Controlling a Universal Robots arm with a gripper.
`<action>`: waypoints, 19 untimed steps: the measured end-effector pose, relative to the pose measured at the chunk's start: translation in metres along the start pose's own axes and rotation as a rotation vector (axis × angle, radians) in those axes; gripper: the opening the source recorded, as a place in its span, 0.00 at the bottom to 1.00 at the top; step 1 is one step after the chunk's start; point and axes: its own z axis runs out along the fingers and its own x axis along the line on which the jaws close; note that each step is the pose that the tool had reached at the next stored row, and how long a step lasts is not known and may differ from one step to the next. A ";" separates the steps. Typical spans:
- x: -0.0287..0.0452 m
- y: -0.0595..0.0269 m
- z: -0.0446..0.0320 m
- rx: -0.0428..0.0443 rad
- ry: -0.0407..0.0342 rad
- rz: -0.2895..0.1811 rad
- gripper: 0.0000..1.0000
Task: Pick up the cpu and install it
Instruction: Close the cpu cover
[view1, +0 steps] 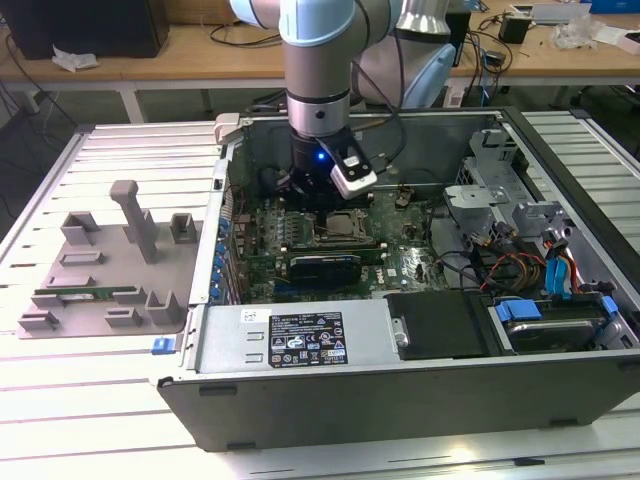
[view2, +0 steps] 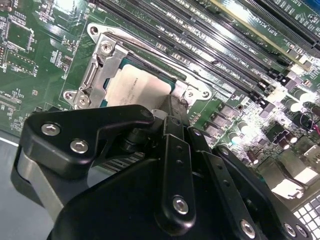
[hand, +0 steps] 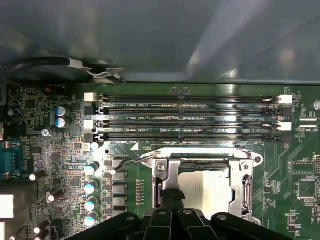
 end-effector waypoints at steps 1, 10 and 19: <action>-0.0007 0.0000 0.0001 0.0000 0.0001 0.000 0.11; -0.0016 0.0000 -0.0021 -0.0001 -0.0004 0.000 0.11; -0.0022 -0.0005 -0.0249 0.0023 -0.0015 0.000 0.11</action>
